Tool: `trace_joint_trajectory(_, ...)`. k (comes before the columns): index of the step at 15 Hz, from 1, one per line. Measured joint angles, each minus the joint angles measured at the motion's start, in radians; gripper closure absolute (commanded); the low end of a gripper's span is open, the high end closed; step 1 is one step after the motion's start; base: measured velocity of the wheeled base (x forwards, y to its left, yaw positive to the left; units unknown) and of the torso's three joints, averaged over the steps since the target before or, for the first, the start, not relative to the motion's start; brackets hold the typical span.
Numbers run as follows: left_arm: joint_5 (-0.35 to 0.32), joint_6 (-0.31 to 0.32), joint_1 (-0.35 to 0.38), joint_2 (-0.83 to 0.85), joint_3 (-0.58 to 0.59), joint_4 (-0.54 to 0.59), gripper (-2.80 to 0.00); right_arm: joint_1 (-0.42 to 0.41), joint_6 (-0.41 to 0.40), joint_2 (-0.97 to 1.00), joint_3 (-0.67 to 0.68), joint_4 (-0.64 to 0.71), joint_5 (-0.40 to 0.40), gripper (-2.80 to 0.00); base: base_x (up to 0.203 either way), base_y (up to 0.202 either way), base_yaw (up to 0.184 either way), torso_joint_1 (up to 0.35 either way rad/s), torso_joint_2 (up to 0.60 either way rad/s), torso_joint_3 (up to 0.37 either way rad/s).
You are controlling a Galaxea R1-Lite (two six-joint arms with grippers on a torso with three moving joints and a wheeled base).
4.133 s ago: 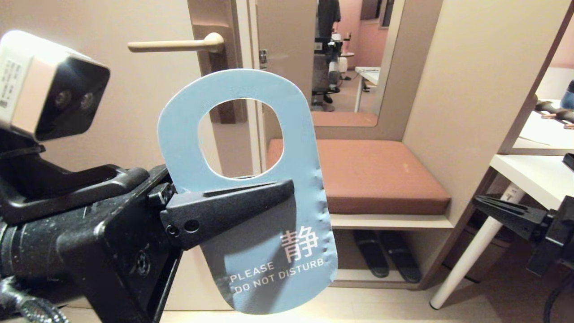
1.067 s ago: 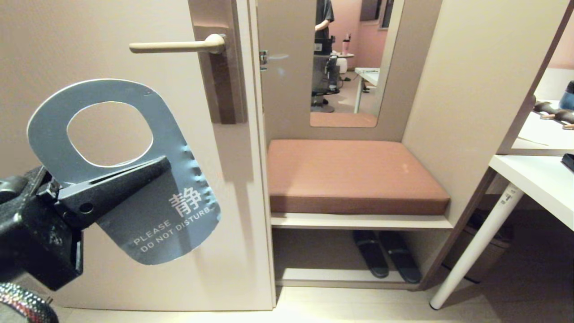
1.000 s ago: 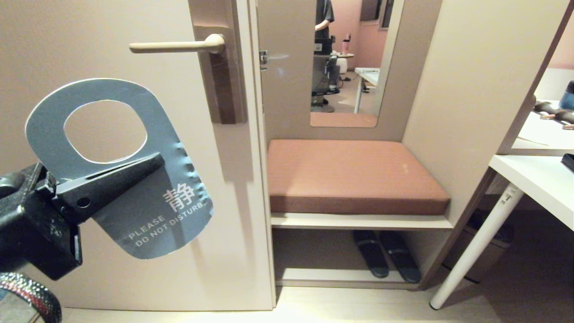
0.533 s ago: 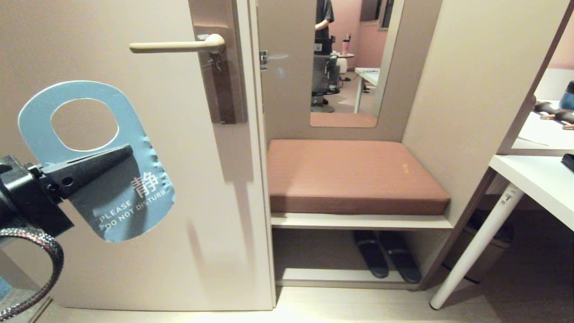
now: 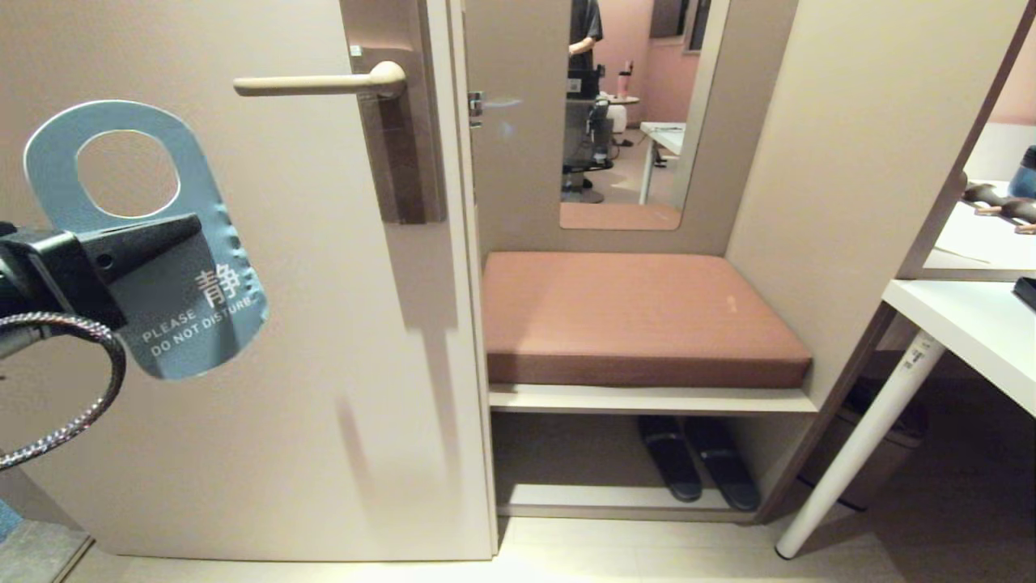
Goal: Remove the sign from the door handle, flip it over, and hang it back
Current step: Hang the sign back with the other side facing out
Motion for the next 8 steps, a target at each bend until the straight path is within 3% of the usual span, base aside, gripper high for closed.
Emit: trace_joint_trajectory(8, 0.003, 0.026, 0.079, 0.152, -0.122, -0.002, 0.0, 0.0, 0.0, 0.0, 0.0, 0.0, 0.0, 0.0, 0.0, 0.0, 0.0, 0.0, 0.0, 0.0)
